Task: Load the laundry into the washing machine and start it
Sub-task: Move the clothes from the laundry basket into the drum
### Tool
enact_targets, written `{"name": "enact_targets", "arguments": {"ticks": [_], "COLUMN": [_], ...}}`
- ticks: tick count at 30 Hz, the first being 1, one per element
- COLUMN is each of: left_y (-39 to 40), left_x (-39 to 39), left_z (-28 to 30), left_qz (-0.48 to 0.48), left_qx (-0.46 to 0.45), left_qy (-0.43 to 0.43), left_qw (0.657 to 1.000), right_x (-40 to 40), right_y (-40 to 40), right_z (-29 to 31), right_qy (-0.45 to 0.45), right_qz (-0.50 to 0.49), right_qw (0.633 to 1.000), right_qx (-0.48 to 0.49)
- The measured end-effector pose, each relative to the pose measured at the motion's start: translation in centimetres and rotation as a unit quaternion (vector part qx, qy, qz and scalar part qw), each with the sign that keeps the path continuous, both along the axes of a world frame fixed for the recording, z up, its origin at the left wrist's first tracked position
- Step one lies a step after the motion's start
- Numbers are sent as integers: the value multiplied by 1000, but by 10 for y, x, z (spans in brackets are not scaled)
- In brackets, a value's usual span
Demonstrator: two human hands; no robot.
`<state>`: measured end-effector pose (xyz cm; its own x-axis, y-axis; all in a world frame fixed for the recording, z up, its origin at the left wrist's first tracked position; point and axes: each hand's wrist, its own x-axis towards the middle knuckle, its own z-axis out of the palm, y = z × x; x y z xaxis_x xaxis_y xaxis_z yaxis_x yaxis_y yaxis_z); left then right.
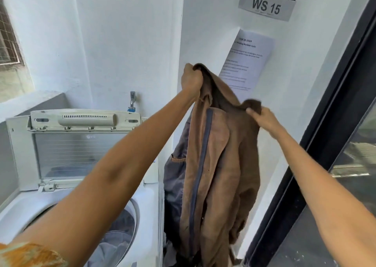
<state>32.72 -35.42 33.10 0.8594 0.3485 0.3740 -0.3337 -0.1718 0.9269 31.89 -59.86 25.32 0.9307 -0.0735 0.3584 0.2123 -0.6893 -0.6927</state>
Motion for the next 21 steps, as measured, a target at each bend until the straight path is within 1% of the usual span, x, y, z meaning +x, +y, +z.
{"name": "enact_targets", "arguments": {"ticks": [1, 2, 3, 4, 5, 6, 7, 8, 9, 10, 11, 12, 13, 15, 17, 18, 21], "left_y": [-8, -16, -24, -32, -37, -41, -42, -42, -43, -44, -46, -47, -47, -42, -29, -18, 20], "left_x": [-1, -1, -1, 0, -1, 1, 4, 6, 7, 9, 9, 10, 10, 10, 11, 12, 6], "left_z": [0, 0, -1, -3, -6, -9, -13, -17, -20, -22, -25, -28, -31, -35, -39, -42, -49], "left_qz": [-12, -27, -41, -53, -61, -64, -63, -58, -54, -51, -50, -52, -55, -62, -58, -57, -65], "left_qx": [-10, -14, -16, -19, -22, -27, -36, -51, -64, -68, -61, -52, -45, -45, -23, -7, 25], "left_qy": [7, 14, 23, 32, 43, 55, 65, 74, 81, 85, 85, 83, 80, 64, 32, 16, -31], "left_qw": [1000, 999, 999, 998, 997, 996, 995, 994, 993, 993, 993, 994, 994, 995, 998, 998, 997], "right_x": [-4, -8, -10, -14, -15, -16, -18, -18, -20, -22, -24, -23, -22, -18, -15, -14, -15], "right_y": [6, 15, 21, 27, 28, 28, 27, 26, 28, 35, 46, 59, 72, 90, 100, 103, 111], "right_z": [-11, -21, -31, -39, -47, -54, -58, -62, -62, -61, -60, -61, -65, -74, -83, -87, -84], "right_qy": [7, 9, 9, 27, 65, 108, 148, 179, 202, 218, 221, 213, 193, 114, 40, 16, -41], "right_qz": [30, 52, 66, 79, 101, 144, 198, 245, 281, 295, 291, 263, 207, 74, -25, -48, -59], "right_qw": [999, 997, 997, 996, 985, 963, 930, 899, 880, 884, 905, 930, 955, 989, 999, 999, 997], "right_qx": [-41, -57, -34, 37, 122, 201, 272, 317, 325, 290, 219, 143, 87, 54, 16, -1, 1]}}
